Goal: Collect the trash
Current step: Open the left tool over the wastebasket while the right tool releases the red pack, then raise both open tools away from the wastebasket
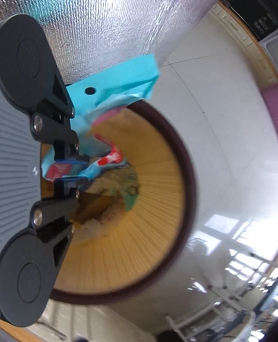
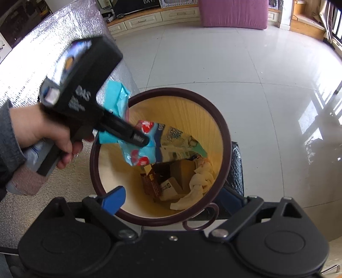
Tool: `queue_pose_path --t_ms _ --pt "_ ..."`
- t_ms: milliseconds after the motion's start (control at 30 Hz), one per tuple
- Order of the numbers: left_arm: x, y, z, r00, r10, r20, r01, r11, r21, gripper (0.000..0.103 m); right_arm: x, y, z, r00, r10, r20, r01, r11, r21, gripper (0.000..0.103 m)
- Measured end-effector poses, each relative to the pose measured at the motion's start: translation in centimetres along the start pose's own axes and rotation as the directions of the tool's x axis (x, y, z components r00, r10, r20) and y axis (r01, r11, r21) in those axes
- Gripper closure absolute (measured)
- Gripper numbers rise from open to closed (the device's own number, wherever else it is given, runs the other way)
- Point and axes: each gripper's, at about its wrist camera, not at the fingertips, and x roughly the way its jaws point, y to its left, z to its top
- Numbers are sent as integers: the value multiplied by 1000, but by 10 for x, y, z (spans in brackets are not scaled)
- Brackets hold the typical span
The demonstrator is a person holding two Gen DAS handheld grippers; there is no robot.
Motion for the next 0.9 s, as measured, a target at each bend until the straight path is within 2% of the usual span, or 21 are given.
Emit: queue_pose_path --t_ms 133,267,433,467,500,533,567,600,633,700,767,900 --pt "23 -9 -1 1000 31 5 -31 997 71 90 -3 0 2 1000 14 17 -14 1000 0 7" --pt "43 -19 0 996 91 7 -91 981 174 92 -7 -2 4 999 23 29 -23 1000 2 7" --pt "54 -11 3 997 83 -2 -82 988 130 91 -3 -3 1 1000 21 6 -21 1000 -4 7" --pt "52 -8 4 997 74 3 -74 992 107 85 -2 -4 0 1000 25 4 -25 1000 -8 7" --pt "47 -5 5 998 60 16 -61 995 76 70 -2 -4 -1 1000 28 1 -28 1000 -10 7" --pt "42 -3 6 998 50 33 -51 998 42 61 -1 -4 -2 1000 29 -1 -29 999 -12 8" --pt "36 -1 7 998 34 52 -35 999 13 43 -1 -4 -3 1000 28 -1 -28 999 -14 8" --pt "29 0 6 997 16 71 -15 1000 -10 31 -1 -3 -3 1000 25 0 -25 1000 -16 7" --pt "22 2 5 996 -3 84 5 1000 -30 27 -2 -3 -3 1000 24 4 -24 1000 -19 7" --pt "10 4 4 995 -24 98 32 997 -71 11 -4 -2 -3 1000 21 13 -21 999 -25 7" --pt "-4 6 1 995 -16 102 26 994 -106 0 -2 0 -3 1000 14 20 -13 999 -33 7" --pt "-33 13 -9 993 -11 119 32 984 -175 0 -5 2 -4 1000 -12 28 13 999 -51 1"
